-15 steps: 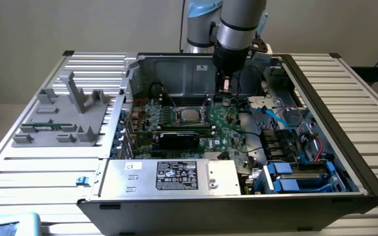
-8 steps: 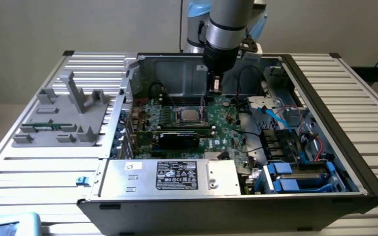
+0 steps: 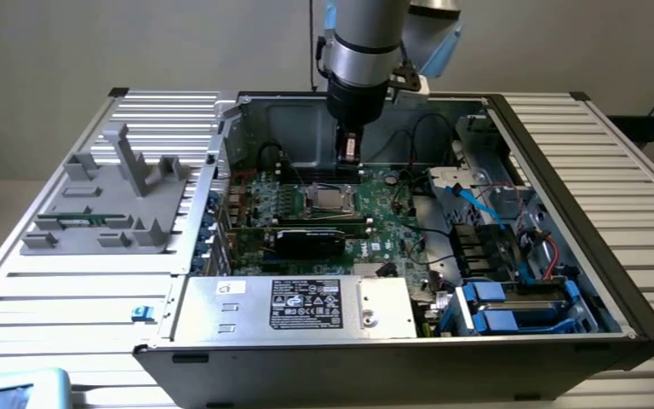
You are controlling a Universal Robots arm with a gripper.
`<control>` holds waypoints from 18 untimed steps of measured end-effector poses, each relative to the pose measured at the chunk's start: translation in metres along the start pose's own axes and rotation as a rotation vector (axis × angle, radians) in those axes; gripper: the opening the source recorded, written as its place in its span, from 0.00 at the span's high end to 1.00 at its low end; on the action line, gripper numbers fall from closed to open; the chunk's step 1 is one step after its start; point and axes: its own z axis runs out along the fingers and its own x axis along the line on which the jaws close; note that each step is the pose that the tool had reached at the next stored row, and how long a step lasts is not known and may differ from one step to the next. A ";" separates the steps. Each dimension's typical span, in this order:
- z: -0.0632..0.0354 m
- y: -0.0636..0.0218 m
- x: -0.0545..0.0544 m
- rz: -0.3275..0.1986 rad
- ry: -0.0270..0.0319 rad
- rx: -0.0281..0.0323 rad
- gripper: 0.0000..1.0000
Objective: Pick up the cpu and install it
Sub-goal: 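Close the cpu cover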
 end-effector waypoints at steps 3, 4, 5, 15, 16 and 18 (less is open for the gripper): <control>0.0010 -0.0096 -0.002 0.000 0.0003 -0.0001 0.88; 0.0018 -0.0122 -0.003 0.000 0.0004 -0.0004 0.88; 0.0027 -0.0147 -0.003 0.000 0.0005 -0.0009 0.88; 0.0190 -0.0338 -0.007 -0.001 0.0016 -0.0175 0.88; 0.0207 -0.0356 -0.007 -0.002 0.0018 -0.0196 0.88; 0.0239 -0.0391 -0.008 -0.002 0.0022 -0.0249 0.88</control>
